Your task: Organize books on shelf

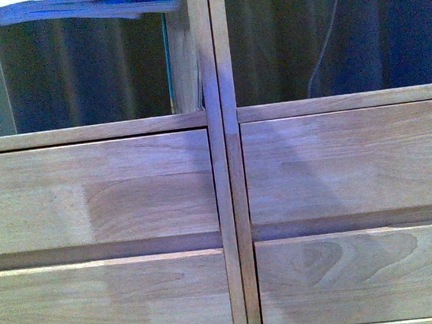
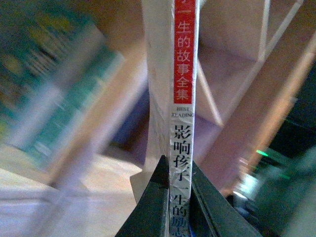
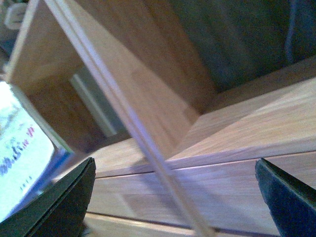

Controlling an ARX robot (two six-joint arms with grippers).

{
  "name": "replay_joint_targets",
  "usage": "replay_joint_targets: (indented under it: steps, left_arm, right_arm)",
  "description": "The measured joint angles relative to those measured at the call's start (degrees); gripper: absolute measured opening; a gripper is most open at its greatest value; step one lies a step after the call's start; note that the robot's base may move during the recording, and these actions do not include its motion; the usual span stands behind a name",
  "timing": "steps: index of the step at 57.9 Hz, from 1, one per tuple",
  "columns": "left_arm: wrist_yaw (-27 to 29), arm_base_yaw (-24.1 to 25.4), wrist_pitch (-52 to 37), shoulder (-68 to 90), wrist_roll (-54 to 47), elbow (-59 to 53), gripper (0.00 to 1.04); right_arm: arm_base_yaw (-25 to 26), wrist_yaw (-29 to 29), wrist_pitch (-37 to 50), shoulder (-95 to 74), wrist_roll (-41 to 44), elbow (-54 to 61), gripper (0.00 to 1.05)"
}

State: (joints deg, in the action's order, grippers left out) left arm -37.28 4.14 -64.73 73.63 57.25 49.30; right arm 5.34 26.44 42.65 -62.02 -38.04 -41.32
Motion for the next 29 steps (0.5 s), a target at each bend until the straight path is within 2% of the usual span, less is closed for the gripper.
replay_joint_targets:
  steps: [5,15,21,29]
  left_arm:
    - [3.5,1.6,5.2,0.3,-10.6,1.9,0.07]
    - [6.8,0.6,13.4,4.0,-28.3,6.8,0.07]
    - [10.6,-0.2,16.4,6.9,-36.3,10.1,0.07]
    - [16.1,-1.5,20.4,12.8,-48.6,16.0,0.07]
  right_arm:
    - [2.9,-0.7,-2.3,2.7,8.1,0.4,0.98]
    - [6.3,-3.7,-3.1,7.9,20.2,3.0,0.98]
    - [5.9,-5.8,-2.8,11.1,26.8,5.1,0.98]
    - [2.5,-8.9,-2.6,18.0,38.2,8.4,0.98]
